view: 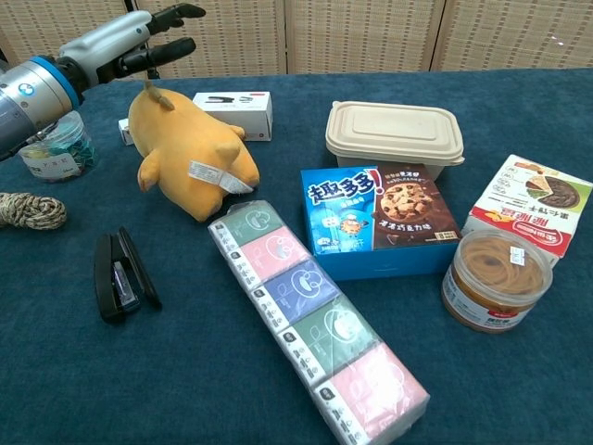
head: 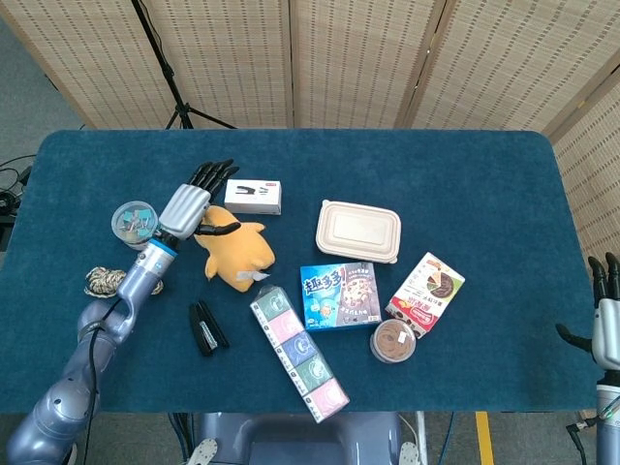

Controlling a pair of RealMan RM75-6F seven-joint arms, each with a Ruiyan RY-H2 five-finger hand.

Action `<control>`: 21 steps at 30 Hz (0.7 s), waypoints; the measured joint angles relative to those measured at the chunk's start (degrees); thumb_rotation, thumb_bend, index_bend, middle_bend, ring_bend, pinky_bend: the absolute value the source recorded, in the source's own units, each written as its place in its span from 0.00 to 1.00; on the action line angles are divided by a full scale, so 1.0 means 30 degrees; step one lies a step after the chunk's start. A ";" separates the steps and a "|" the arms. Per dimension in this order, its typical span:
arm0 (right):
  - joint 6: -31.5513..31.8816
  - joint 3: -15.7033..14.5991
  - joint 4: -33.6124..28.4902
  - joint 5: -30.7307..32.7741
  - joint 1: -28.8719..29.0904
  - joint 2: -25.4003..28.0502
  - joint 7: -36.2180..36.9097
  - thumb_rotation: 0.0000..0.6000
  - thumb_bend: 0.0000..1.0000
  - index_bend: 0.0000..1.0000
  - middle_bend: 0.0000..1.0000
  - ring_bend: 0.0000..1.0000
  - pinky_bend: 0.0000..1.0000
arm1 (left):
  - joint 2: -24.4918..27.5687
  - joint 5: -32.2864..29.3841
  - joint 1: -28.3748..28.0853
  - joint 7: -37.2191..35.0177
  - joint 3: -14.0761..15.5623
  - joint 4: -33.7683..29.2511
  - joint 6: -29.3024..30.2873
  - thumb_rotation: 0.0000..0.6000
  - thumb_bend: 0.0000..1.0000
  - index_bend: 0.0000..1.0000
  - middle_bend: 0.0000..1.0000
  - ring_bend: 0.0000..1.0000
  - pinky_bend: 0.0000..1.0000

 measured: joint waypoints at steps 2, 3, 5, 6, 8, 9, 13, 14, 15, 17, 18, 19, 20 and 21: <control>0.0062 -0.0053 -0.0134 -0.0173 -0.0043 0.0082 0.0105 1.00 0.00 0.00 0.00 0.00 0.00 | 0.0274 0.0031 0.0289 -0.0295 -0.0001 -0.0297 0.0902 0.00 0.00 0.00 0.00 0.00 0.00; 0.0101 -0.0084 -0.0214 -0.0282 -0.0070 0.0137 0.0182 1.00 0.00 0.00 0.00 0.00 0.00 | 0.0408 0.0045 0.0431 -0.0399 -0.0002 -0.0444 0.1299 0.00 0.00 0.00 0.00 0.00 0.00; 0.0166 -0.0125 -0.0330 -0.0442 -0.0113 0.0221 0.0314 1.00 0.00 0.00 0.00 0.00 0.00 | 0.0765 0.0070 0.0819 -0.0547 -0.0010 -0.0814 0.2257 0.00 0.00 0.00 0.00 0.00 0.00; 0.0214 -0.0151 -0.0401 -0.0560 -0.0143 0.0280 0.0412 1.00 0.00 0.00 0.00 0.00 0.00 | 0.0947 0.0081 0.1012 -0.0570 -0.0013 -0.1001 0.2679 0.00 0.00 0.00 0.00 0.00 0.00; 0.0294 -0.0202 -0.0511 -0.0763 -0.0193 0.0372 0.0553 1.00 0.00 0.00 0.00 0.00 0.00 | 0.1477 0.0111 0.1562 -0.0531 -0.0010 -0.1563 0.3685 0.00 0.00 0.00 0.00 0.00 0.00; 0.0346 -0.0245 -0.0582 -0.0915 -0.0225 0.0429 0.0638 1.00 0.00 0.00 0.00 0.00 0.00 | 0.1757 0.0125 0.1830 -0.0471 -0.0001 -0.1881 0.4092 0.00 0.00 0.00 0.00 0.00 0.00; 0.0429 -0.0417 -0.0817 -0.1438 -0.0300 0.0599 0.1033 1.00 0.00 0.00 0.00 0.00 0.00 | 0.3328 0.0206 0.3057 0.0202 0.0133 -0.3869 0.5173 0.02 0.00 0.00 0.00 0.00 0.00; 0.0433 -0.0459 -0.0865 -0.1552 -0.0314 0.0642 0.1148 1.00 0.00 0.00 0.00 0.00 0.00 | 0.3719 0.0205 0.3328 0.0449 0.0164 -0.4426 0.5324 0.04 0.00 0.00 0.00 0.00 0.00; 0.0437 -0.0510 -0.0922 -0.1694 -0.0332 0.0701 0.1297 1.00 0.00 0.00 0.00 0.00 0.00 | 0.4127 0.0195 0.3597 0.0748 0.0193 -0.5038 0.5452 0.09 0.00 0.00 0.00 0.00 0.00; 0.0454 -0.0571 -0.1012 -0.1875 -0.0361 0.0784 0.1496 1.00 0.00 0.00 0.00 0.00 0.00 | 0.5154 0.0129 0.4211 0.1653 0.0260 -0.6704 0.5659 0.19 0.00 0.00 0.00 0.00 0.00; 0.0479 -0.0599 -0.1071 -0.1992 -0.0380 0.0839 0.1613 1.00 0.00 0.00 0.00 0.00 0.00 | 0.5634 0.0082 0.4473 0.2123 0.0289 -0.7527 0.5719 0.25 0.00 0.00 0.00 0.00 0.00; 0.0508 -0.0617 -0.1115 -0.2086 -0.0395 0.0878 0.1700 1.00 0.00 0.00 0.00 0.00 0.00 | 0.6307 -0.0001 0.4821 0.2795 0.0327 -0.8731 0.5781 0.31 0.00 0.00 0.00 0.00 0.00; 0.0549 -0.0638 -0.1164 -0.2189 -0.0414 0.0917 0.1788 1.00 0.00 0.00 0.00 0.00 0.00 | 0.6842 -0.0073 0.5084 0.3324 0.0362 -0.9712 0.5815 0.36 0.00 0.00 0.00 0.00 0.00; 0.0628 -0.0668 -0.1243 -0.2357 -0.0448 0.0978 0.1905 1.00 0.00 0.00 0.00 0.00 0.00 | 0.7405 -0.0161 0.5357 0.3872 0.0401 -1.0755 0.5843 0.43 0.00 0.00 0.00 0.00 0.00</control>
